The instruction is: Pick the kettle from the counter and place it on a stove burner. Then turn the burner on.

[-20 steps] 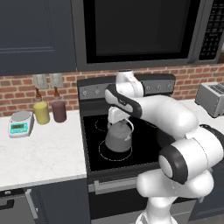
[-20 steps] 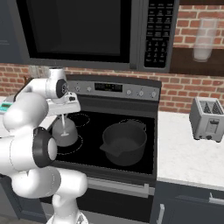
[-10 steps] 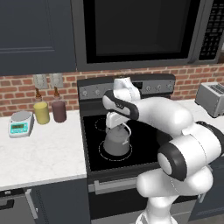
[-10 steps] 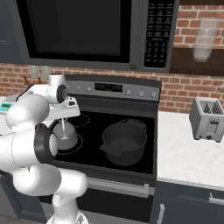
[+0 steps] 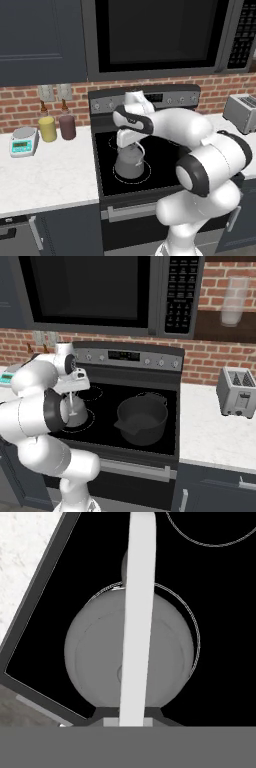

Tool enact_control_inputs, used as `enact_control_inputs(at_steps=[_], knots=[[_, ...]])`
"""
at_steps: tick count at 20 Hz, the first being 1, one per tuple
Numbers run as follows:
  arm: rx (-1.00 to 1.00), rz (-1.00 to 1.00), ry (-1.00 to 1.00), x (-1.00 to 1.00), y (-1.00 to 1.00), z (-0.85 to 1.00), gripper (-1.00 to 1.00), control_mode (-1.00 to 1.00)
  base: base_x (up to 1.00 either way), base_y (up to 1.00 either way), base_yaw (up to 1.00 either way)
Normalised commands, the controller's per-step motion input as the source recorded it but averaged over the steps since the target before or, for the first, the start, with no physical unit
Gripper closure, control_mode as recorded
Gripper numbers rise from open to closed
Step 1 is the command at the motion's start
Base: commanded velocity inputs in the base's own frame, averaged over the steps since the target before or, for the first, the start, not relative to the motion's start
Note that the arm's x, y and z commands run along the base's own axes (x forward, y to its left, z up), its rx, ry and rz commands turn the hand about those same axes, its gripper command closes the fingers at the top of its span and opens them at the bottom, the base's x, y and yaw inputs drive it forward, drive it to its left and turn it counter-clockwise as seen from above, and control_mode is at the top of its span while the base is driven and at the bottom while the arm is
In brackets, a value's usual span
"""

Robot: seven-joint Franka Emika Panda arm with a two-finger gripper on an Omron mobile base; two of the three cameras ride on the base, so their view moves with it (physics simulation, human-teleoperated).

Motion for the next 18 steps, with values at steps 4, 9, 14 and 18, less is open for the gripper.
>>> enact_control_inputs(at_steps=[4, 9, 14, 18], knots=[[0.00, 0.00, 0.01, 0.01, 0.00, -0.10, 1.00, -1.00, 0.00, 0.00, 0.00], [0.00, 0.00, 0.00, 0.00, 0.00, -0.08, 1.00, -1.00, 0.00, 0.00, 0.00], [0.00, -0.03, 0.00, -0.12, 0.00, 0.00, 1.00, -1.00, 0.00, 0.00, 0.00], [0.00, -0.04, 0.00, -0.13, 0.00, 0.00, 1.00, -1.00, 0.00, 0.00, 0.00]])
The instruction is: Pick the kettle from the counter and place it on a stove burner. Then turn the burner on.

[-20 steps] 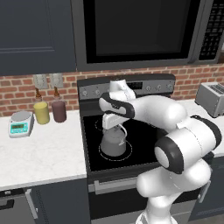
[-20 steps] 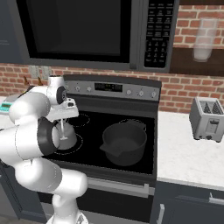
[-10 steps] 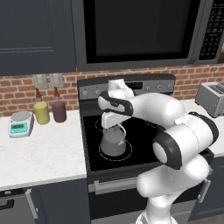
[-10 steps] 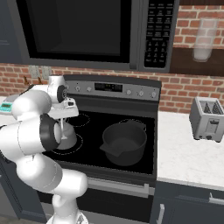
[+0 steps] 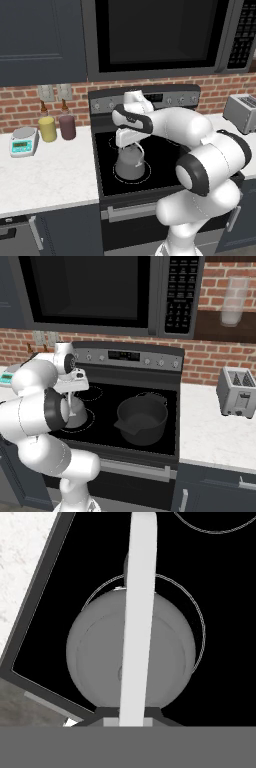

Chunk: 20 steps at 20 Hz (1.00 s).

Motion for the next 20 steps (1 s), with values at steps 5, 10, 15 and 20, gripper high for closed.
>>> enact_control_inputs(at_steps=[5, 10, 15, 20], knots=[[0.00, -0.02, 0.00, -0.02, 0.00, 0.00, 1.00, -1.00, 0.00, 0.00, 0.00], [-0.04, -0.01, 0.00, 0.07, 0.00, 0.00, 1.00, -1.00, 0.00, 0.00, 0.00], [-0.04, -0.01, 0.00, 0.16, 0.00, 0.00, 1.00, -1.00, 0.00, 0.00, 0.00], [0.00, -0.01, 0.00, 0.00, 0.00, 0.00, 1.00, -1.00, 0.00, 0.00, 0.00]])
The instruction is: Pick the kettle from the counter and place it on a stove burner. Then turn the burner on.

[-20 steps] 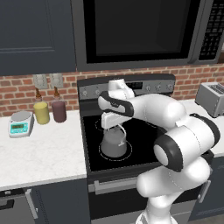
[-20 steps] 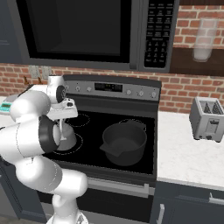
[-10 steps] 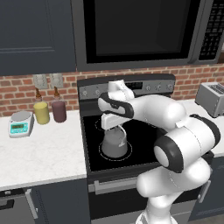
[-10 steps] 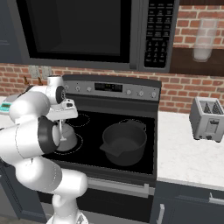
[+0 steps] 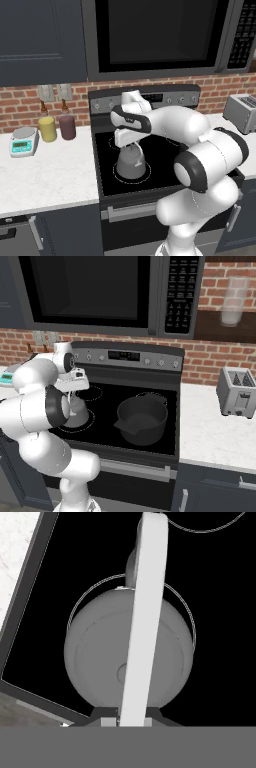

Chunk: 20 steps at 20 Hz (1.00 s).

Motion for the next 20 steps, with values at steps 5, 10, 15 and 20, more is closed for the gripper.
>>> enact_control_inputs(at_steps=[5, 10, 15, 20], knots=[[0.00, 0.00, 0.00, 0.00, 0.00, 0.00, -1.00, -1.00, 0.00, 0.00, 0.00], [0.00, 0.00, 0.00, 0.00, 0.00, 0.00, -1.00, -1.00, 0.00, 0.00, 0.00], [0.00, 0.00, 0.00, 0.00, 0.00, 0.00, -1.00, -1.00, 0.00, 0.00, 0.00], [0.00, 0.00, 0.00, -0.11, 0.00, 0.10, -1.00, -1.00, 0.00, 0.00, 0.00]])
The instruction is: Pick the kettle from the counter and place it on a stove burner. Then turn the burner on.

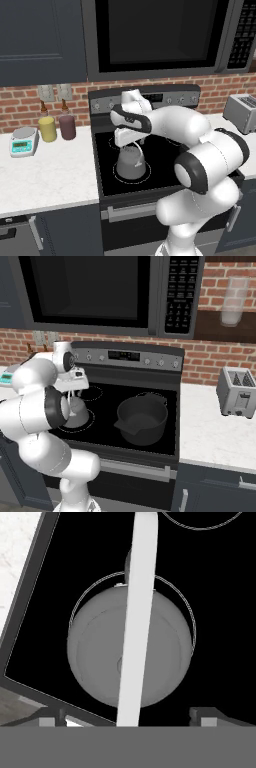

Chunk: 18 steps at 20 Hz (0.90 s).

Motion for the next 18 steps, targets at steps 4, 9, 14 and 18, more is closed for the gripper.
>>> enact_control_inputs(at_steps=[4, 9, 14, 18], knots=[[0.00, 0.00, -0.06, -0.52, 0.00, 0.49, -1.00, -1.00, 0.00, 0.00, 0.00], [0.00, 0.00, -0.13, -0.62, 0.01, 0.55, -1.00, -1.00, 0.00, 0.00, 0.00], [0.00, 0.00, -0.10, -0.53, 0.11, 0.46, -1.00, -1.00, 0.00, 0.00, 0.00], [0.00, 0.00, -0.11, -0.68, 0.03, 0.28, -1.00, -1.00, 0.00, 0.00, 0.00]])
